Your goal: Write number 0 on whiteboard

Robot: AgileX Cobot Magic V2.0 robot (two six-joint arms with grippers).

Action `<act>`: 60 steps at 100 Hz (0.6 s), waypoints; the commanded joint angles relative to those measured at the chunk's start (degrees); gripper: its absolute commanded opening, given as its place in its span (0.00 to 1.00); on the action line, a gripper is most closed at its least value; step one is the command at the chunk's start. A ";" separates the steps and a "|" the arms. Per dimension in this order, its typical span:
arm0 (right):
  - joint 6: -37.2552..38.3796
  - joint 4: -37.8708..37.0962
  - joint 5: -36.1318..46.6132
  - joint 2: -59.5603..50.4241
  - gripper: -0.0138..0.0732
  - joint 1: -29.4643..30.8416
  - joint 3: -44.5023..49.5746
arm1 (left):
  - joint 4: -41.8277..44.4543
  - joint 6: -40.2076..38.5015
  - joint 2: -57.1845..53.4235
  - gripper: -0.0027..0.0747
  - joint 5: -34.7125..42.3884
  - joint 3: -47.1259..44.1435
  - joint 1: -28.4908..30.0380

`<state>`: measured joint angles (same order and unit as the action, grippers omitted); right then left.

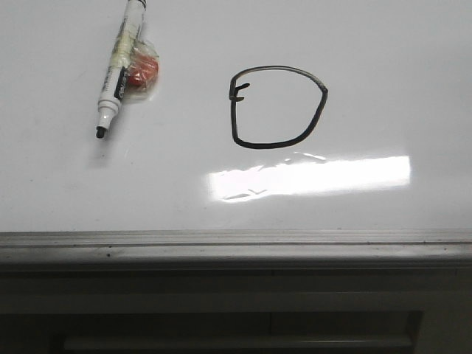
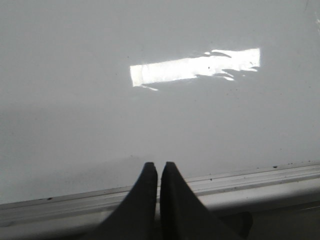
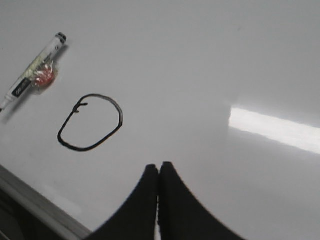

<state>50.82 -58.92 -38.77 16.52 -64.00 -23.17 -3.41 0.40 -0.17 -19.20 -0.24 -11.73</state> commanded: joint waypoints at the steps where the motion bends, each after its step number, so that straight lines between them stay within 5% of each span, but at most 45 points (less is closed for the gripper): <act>1: -10.66 6.26 9.78 0.60 0.09 7.49 -0.68 | -0.84 0.01 -1.67 0.01 2.35 -1.85 -0.35; 29: -53.15 49.82 35.10 0.27 0.09 34.86 8.07 | -0.84 0.01 -1.67 0.01 2.35 -1.85 -0.35; 43: -53.79 50.31 41.65 -3.02 0.09 41.81 15.48 | -0.84 0.01 -1.67 0.01 2.35 -1.85 -0.35; 60: -53.64 50.31 32.82 -12.72 0.09 45.74 21.30 | -0.84 0.01 -1.67 0.01 2.35 -1.85 -0.35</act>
<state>-2.03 -8.98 -5.95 7.82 -19.98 -2.44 -3.41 0.40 -0.17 -19.20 -0.24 -11.73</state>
